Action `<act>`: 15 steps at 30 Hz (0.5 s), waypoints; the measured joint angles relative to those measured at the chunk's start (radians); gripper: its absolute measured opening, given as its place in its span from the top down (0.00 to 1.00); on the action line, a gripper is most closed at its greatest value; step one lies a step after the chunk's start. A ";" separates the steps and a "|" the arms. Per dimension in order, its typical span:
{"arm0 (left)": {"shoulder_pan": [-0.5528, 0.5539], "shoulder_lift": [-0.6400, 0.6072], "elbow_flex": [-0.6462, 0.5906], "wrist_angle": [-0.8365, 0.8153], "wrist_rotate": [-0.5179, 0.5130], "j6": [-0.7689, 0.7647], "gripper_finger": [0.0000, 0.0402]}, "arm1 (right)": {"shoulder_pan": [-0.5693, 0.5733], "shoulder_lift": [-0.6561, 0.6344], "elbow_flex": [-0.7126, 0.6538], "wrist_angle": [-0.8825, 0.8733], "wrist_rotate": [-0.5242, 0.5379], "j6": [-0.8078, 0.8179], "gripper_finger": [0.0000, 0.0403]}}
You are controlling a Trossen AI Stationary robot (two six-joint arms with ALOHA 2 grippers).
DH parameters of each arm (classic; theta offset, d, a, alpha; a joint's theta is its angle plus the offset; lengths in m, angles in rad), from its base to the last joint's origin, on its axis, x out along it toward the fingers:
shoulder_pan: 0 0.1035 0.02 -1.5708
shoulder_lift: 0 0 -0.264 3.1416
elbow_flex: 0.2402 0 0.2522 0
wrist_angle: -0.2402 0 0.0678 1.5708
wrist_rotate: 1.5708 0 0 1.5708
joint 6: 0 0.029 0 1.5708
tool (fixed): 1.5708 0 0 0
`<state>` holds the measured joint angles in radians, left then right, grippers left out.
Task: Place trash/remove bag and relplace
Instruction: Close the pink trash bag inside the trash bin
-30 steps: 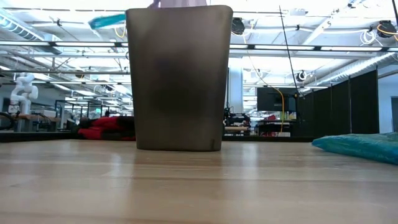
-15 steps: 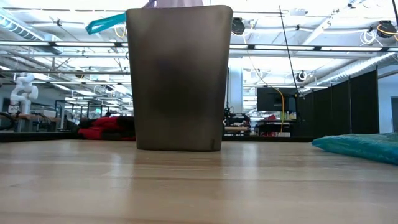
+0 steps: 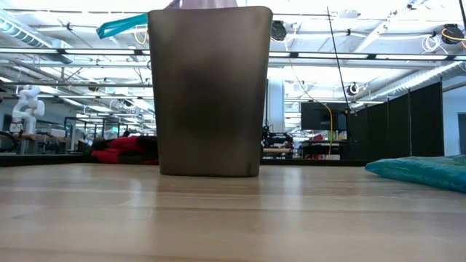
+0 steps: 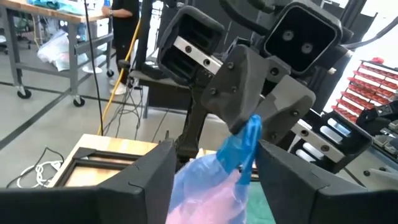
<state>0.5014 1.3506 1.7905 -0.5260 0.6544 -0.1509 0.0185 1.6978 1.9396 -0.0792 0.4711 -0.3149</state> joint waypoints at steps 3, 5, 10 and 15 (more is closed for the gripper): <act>0.000 0.000 0.000 0.000 0.000 0.000 0.58 | 0.000 0.000 0.000 -0.005 0.000 0.000 1.00; 0.000 0.000 0.000 0.006 0.000 0.000 0.68 | 0.000 0.000 0.000 -0.006 0.000 0.004 1.00; 0.000 0.004 0.000 0.029 0.032 0.007 0.96 | -0.002 0.000 0.000 -0.003 0.007 0.016 1.00; 0.000 0.011 0.000 0.041 0.047 0.002 0.99 | -0.001 0.000 0.000 -0.003 0.007 0.016 1.00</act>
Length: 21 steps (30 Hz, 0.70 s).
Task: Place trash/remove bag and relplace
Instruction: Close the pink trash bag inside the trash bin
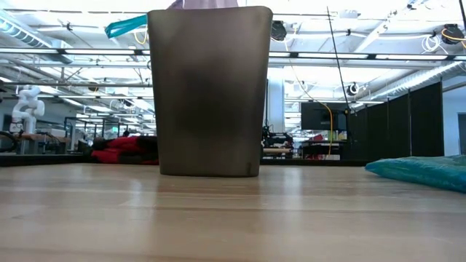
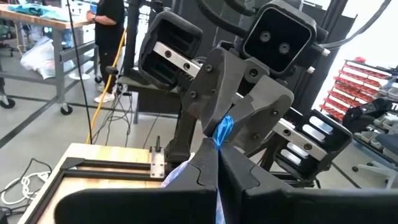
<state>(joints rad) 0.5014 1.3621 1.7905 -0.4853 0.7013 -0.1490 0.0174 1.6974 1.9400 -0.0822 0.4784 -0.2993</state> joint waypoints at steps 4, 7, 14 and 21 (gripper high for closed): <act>0.001 0.000 0.000 0.002 -0.002 0.001 1.00 | -0.005 0.000 0.000 -0.001 -0.004 0.000 1.00; 0.003 0.000 0.000 0.007 -0.007 0.000 1.00 | -0.006 0.000 0.000 0.001 -0.006 0.019 1.00; 0.015 0.001 0.000 0.002 -0.018 0.000 1.00 | -0.006 -0.001 0.000 -0.005 -0.001 0.098 0.97; 0.047 -0.002 0.000 0.007 -0.042 -0.001 1.00 | 0.001 -0.056 -0.001 -0.097 0.034 0.236 0.82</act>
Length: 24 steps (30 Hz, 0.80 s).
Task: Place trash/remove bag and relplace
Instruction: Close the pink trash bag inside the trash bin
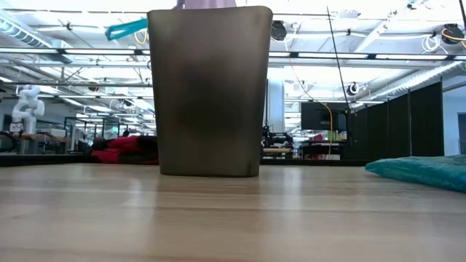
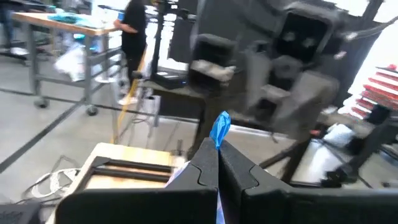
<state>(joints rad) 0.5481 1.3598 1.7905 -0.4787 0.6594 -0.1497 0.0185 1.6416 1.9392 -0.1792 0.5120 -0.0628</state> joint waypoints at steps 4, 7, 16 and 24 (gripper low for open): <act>0.025 -0.006 0.000 -0.003 0.006 -0.001 1.00 | -0.004 -0.042 0.001 -0.108 0.034 0.123 0.70; 0.040 -0.008 0.000 0.005 0.012 -0.001 1.00 | -0.003 -0.044 0.001 -0.209 0.036 0.226 0.61; 0.063 -0.008 0.000 0.002 0.028 0.001 1.00 | -0.003 0.086 0.001 -0.228 0.039 0.424 0.42; 0.072 -0.008 0.000 0.044 0.047 -0.001 1.00 | -0.015 0.183 0.000 -0.221 0.074 0.514 0.48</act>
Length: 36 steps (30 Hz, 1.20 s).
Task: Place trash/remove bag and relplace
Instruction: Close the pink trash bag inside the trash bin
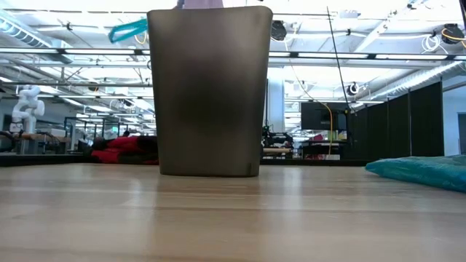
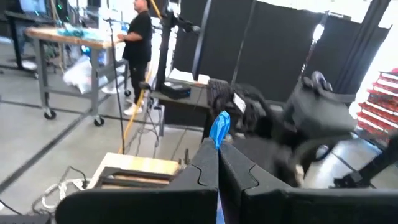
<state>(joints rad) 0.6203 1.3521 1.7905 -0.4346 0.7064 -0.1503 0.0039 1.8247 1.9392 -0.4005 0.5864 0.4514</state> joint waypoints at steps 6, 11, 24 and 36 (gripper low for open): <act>0.043 -0.004 0.034 0.017 0.008 -0.002 1.00 | 0.004 0.027 0.000 -0.066 0.020 0.005 0.93; 0.070 -0.004 0.083 0.016 0.012 -0.001 1.00 | 0.004 0.029 0.001 -0.118 0.029 0.032 0.99; 0.108 -0.005 0.161 0.006 0.016 -0.002 1.00 | 0.004 0.078 0.000 -0.317 -0.007 0.141 1.00; 0.133 -0.004 0.231 0.003 0.016 -0.001 1.00 | -0.008 0.087 0.001 -0.441 -0.040 0.203 1.00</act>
<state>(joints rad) 0.7532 1.3479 2.0213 -0.4317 0.7219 -0.1513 -0.0038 1.9114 1.9401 -0.8411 0.5466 0.6540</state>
